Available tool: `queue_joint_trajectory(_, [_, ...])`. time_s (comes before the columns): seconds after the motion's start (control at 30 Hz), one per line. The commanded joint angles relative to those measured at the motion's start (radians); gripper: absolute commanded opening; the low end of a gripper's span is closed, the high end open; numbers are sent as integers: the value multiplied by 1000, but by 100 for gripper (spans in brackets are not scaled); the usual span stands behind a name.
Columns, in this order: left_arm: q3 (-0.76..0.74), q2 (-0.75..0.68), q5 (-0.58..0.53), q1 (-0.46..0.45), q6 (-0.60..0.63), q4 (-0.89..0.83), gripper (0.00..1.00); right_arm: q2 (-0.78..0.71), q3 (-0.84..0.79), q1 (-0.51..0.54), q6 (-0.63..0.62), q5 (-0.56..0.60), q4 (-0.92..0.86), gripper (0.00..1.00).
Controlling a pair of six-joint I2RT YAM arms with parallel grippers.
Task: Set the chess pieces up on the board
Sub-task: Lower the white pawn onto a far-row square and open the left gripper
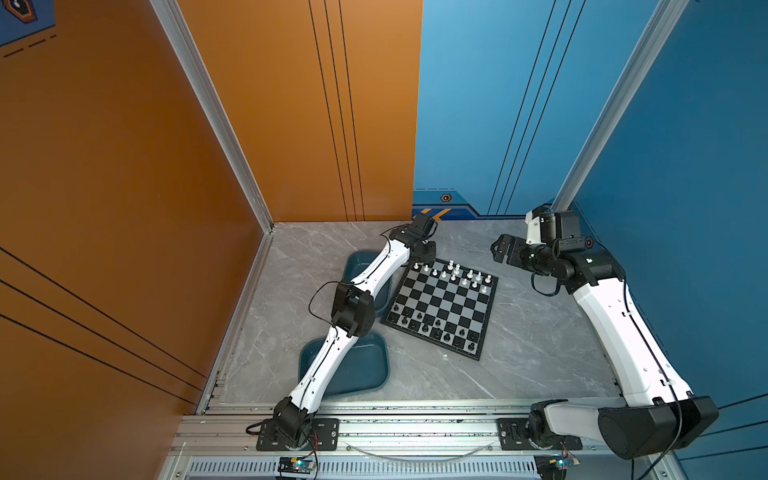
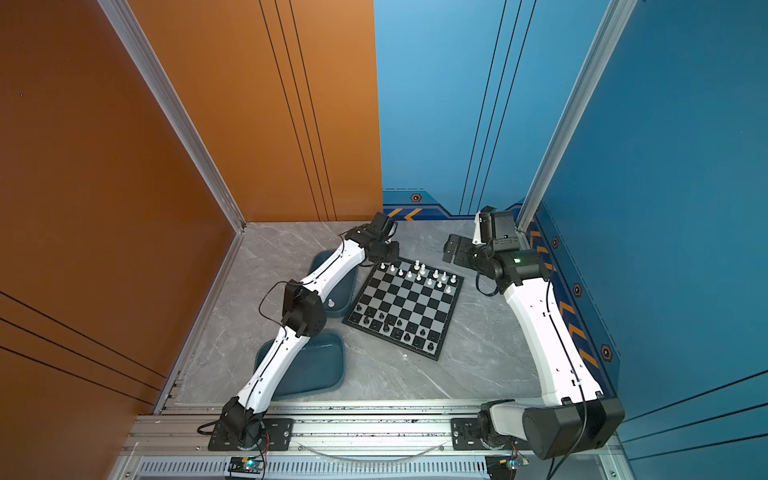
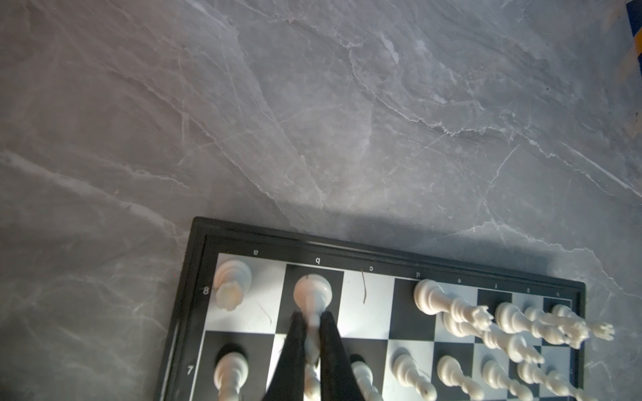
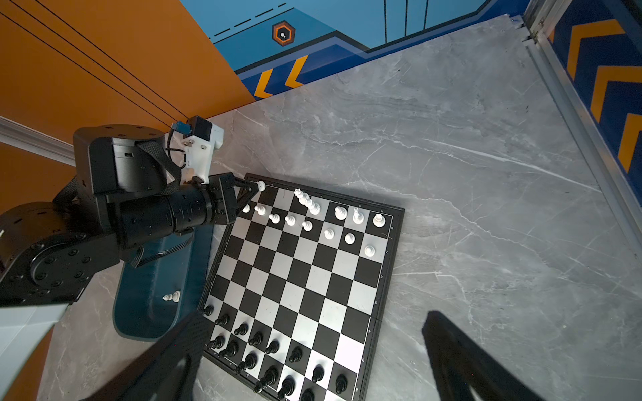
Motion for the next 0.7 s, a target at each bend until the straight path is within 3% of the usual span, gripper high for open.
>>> queue_joint_trajectory(0.0, [-22,1,18,7,-13,3,0,9,30,-6,0,18,-26,100])
queue_joint_trajectory(0.67, [-69,-33,19,-2,3,3,4,-11,1,-8,5,11,-23,100])
